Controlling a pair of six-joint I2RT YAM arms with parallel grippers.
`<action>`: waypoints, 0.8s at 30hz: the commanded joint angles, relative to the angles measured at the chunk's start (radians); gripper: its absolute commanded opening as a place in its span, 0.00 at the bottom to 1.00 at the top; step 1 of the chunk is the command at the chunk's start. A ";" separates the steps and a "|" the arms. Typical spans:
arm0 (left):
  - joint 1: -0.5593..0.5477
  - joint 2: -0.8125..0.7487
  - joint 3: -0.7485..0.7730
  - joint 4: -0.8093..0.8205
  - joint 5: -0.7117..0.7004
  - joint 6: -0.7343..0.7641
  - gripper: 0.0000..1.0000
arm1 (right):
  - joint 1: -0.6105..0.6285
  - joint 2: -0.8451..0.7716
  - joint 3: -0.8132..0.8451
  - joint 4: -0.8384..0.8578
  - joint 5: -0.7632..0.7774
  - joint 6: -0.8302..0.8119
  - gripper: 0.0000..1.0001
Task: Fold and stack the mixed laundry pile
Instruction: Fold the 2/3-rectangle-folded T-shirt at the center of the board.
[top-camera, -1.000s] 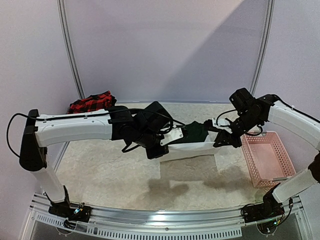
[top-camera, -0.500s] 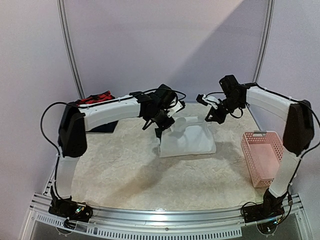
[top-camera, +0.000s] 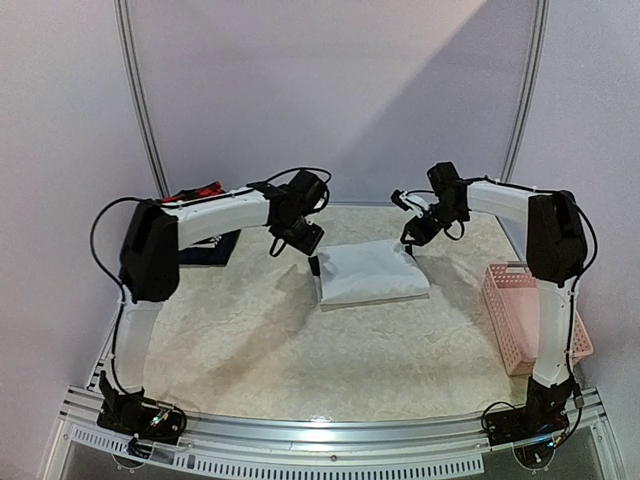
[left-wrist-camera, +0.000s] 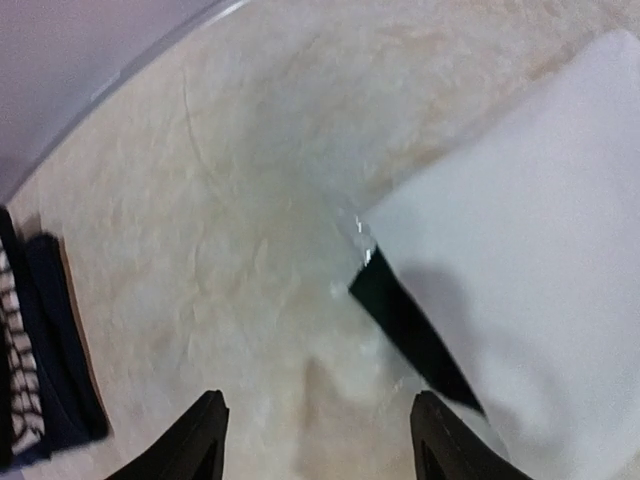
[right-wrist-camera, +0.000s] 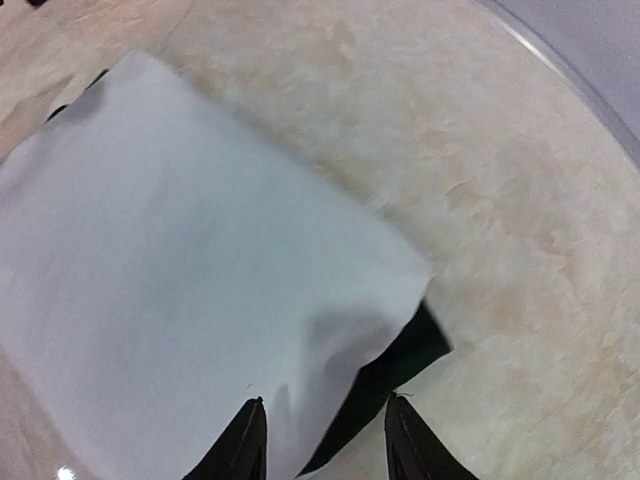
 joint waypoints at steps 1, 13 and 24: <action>0.026 -0.217 -0.267 0.189 0.192 -0.343 0.64 | 0.002 -0.185 -0.117 0.011 -0.216 0.037 0.40; 0.133 -0.276 -0.691 0.768 0.688 -0.834 0.74 | 0.098 -0.062 -0.044 -0.077 -0.497 0.118 0.30; 0.148 -0.141 -0.679 0.822 0.797 -0.935 0.74 | 0.193 0.170 0.082 -0.180 -0.601 0.100 0.23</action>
